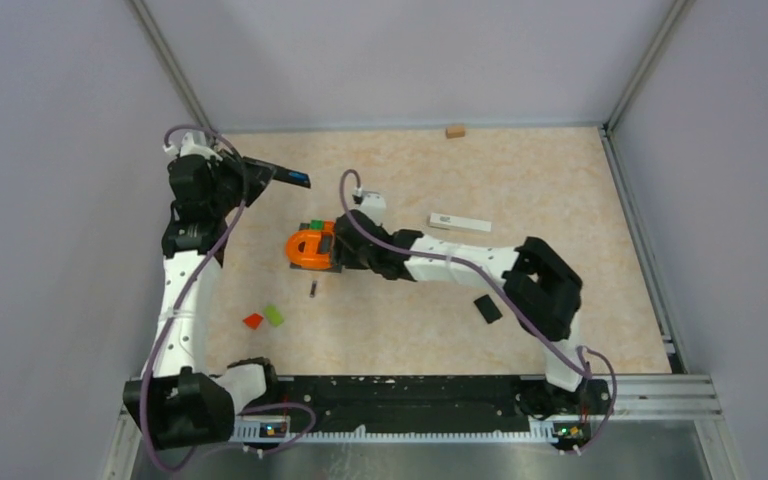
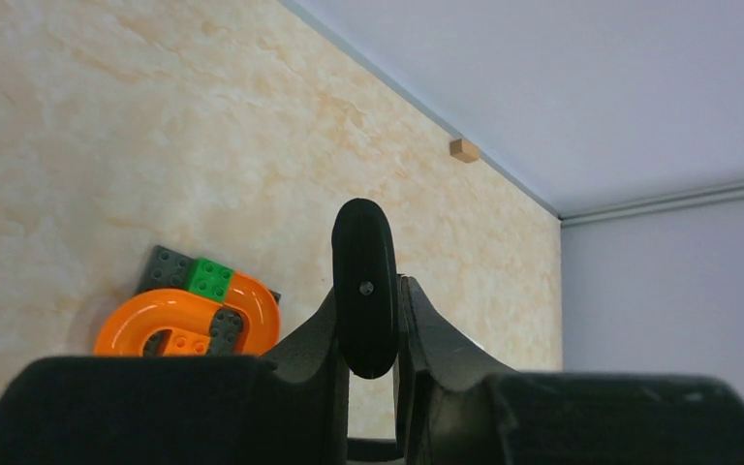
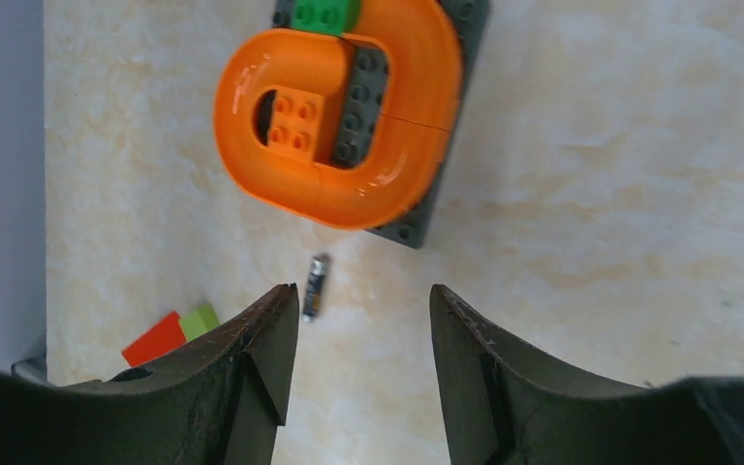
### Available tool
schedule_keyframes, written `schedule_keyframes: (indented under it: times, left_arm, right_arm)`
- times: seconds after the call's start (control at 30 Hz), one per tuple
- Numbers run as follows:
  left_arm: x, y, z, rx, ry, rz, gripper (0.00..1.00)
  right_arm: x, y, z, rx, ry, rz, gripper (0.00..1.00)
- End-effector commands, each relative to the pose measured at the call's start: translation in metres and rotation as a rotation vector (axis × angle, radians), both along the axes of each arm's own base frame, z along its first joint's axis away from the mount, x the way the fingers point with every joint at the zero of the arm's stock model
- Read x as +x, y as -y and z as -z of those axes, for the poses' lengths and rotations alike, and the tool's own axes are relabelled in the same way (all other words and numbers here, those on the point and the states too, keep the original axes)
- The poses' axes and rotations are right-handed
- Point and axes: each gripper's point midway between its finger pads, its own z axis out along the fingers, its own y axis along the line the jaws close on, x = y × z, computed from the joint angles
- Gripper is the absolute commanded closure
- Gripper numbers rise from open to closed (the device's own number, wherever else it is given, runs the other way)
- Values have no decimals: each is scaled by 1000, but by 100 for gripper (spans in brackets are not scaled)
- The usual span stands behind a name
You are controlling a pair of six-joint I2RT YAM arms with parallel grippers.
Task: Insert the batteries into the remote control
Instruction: Pick up the battery from the center of the board.
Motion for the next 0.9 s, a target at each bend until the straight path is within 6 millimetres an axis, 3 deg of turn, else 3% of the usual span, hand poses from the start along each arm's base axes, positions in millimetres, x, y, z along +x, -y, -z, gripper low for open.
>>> schedule_keyframes:
  times: [0.0,0.13,0.23,0.43,0.63,0.77,0.87]
  left_arm:
    - [14,-25,-12,27,25,-31,100]
    - [23,-47,-19,33,22,-48,100]
    - [27,-53,-25,49,15,-46,100]
    - [30,-54,-25,39,21,-26,100]
    - [28,-58,-12,28,3,-14,100]
    - [26,-68,-7,22,4,-43,100]
    - [27,-68,-7,10,9,-44,100]
  right_arm:
    - [-8,-35,5,-125,85,28,47]
    - [-20,-60,31,-227,114,-10,45]
    - [-26,-75,39,-289,158,-49,44]
    - [-27,-83,61,-382,155,-72,46]
    - [-23,-86,77,-454,175,-90,49]
    - [-26,-86,79,-483,169,-128,57]
    - [-30,-82,83,-498,151,-141,71]
